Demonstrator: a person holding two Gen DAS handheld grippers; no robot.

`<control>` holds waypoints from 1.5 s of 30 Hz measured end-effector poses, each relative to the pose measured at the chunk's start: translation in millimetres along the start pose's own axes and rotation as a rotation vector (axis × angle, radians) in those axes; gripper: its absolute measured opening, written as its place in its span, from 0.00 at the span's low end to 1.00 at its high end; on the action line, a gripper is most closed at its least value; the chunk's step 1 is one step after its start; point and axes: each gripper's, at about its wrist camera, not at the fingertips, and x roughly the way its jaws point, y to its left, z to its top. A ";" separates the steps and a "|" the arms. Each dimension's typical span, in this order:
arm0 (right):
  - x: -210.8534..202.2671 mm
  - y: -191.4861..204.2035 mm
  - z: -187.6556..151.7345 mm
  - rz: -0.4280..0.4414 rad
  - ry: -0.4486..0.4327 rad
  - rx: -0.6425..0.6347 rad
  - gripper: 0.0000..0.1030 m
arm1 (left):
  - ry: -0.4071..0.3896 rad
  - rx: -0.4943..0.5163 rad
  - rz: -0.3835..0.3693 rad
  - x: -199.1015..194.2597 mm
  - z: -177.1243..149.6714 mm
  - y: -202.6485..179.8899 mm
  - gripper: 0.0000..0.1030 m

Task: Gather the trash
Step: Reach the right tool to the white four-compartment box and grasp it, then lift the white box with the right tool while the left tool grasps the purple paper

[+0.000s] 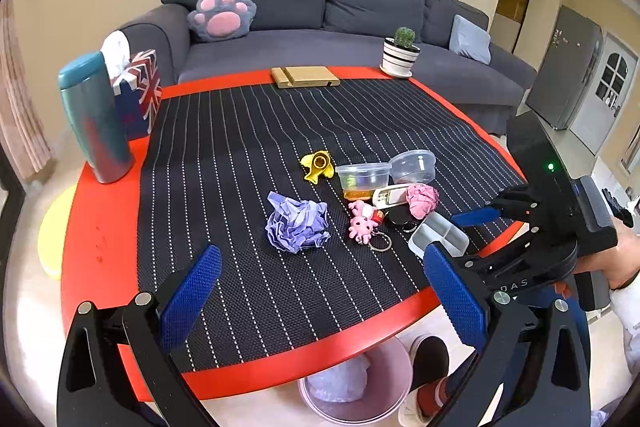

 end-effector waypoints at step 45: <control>-65.3 -33.0 -20.2 0.043 -0.187 0.104 0.56 | 0.251 0.017 -0.010 97.4 28.1 22.5 0.94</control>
